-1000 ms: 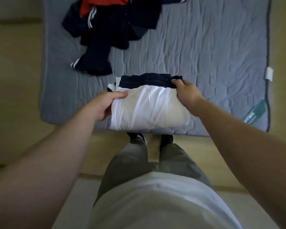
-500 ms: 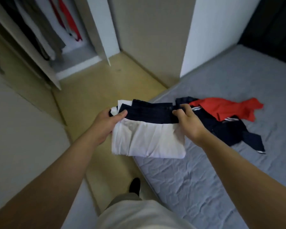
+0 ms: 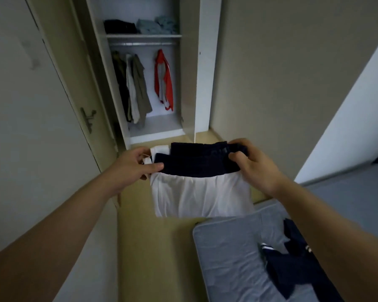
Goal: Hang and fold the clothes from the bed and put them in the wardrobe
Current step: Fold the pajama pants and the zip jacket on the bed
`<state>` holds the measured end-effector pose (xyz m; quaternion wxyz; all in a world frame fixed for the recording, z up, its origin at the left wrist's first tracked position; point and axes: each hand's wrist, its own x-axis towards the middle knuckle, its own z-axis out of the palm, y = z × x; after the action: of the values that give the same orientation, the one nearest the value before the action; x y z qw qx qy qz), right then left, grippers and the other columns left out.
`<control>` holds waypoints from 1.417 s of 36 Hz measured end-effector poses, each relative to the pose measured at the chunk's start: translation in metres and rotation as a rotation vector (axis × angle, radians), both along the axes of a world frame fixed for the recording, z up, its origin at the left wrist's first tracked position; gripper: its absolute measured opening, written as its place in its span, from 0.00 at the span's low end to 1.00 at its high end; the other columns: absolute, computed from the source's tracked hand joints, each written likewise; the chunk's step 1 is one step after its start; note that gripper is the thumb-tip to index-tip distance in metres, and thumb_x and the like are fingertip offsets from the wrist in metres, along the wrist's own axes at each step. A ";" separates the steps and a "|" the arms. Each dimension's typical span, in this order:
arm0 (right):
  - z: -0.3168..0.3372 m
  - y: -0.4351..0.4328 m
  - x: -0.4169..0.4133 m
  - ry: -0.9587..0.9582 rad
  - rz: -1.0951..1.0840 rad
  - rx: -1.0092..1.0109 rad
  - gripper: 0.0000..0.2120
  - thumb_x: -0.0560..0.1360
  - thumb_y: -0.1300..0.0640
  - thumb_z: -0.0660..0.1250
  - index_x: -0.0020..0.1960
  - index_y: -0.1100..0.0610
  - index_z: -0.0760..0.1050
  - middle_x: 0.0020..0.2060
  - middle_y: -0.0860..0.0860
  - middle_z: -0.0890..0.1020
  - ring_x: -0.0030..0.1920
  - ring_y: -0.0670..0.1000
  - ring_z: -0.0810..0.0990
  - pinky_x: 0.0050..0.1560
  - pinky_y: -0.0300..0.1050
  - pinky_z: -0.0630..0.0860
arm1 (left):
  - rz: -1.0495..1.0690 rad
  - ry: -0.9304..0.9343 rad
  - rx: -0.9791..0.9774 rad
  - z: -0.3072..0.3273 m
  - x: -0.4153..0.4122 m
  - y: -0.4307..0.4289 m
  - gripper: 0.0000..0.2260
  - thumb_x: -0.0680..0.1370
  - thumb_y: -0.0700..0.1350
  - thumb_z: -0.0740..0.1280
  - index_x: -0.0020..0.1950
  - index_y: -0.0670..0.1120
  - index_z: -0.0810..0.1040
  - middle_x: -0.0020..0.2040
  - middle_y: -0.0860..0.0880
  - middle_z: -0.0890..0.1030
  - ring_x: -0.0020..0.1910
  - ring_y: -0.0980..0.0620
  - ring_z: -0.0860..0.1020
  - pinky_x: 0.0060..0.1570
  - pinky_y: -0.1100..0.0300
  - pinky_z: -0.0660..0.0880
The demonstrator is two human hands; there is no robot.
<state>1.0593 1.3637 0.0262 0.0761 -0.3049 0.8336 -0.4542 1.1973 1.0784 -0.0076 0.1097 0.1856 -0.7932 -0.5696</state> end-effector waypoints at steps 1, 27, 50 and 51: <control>0.004 -0.015 -0.006 0.016 0.000 -0.009 0.09 0.73 0.43 0.58 0.47 0.27 0.69 0.42 0.26 0.77 0.45 0.30 0.76 0.39 0.34 0.69 | -0.006 0.009 -0.031 0.005 -0.007 -0.016 0.17 0.71 0.46 0.79 0.58 0.52 0.81 0.50 0.51 0.86 0.42 0.53 0.83 0.35 0.62 0.76; 0.052 -0.284 -0.233 0.486 0.304 0.025 0.12 0.79 0.57 0.60 0.58 0.43 0.72 0.52 0.44 0.77 0.51 0.41 0.76 0.46 0.32 0.72 | -0.338 -0.088 -0.565 0.059 -0.261 -0.183 0.44 0.59 0.69 0.78 0.68 0.60 0.60 0.57 0.62 0.75 0.54 0.60 0.78 0.52 0.58 0.79; 0.079 -0.623 -0.555 0.465 0.408 0.228 0.49 0.68 0.43 0.79 0.79 0.47 0.52 0.67 0.50 0.75 0.61 0.53 0.79 0.62 0.46 0.78 | -0.221 0.089 -1.086 0.084 -0.578 -0.554 0.23 0.73 0.64 0.71 0.56 0.51 0.67 0.45 0.54 0.75 0.41 0.58 0.74 0.38 0.58 0.74; 0.079 -0.641 -0.567 0.452 0.377 0.244 0.47 0.68 0.42 0.78 0.78 0.47 0.54 0.67 0.50 0.76 0.61 0.54 0.79 0.61 0.46 0.79 | -0.226 0.093 -1.095 0.087 -0.592 -0.572 0.24 0.73 0.64 0.72 0.57 0.50 0.68 0.46 0.53 0.76 0.42 0.57 0.75 0.39 0.58 0.75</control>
<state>0.4920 0.7224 0.1052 0.0078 -0.5359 0.8066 -0.2494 0.6049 0.5060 0.0792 0.1630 -0.0099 -0.9824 -0.0904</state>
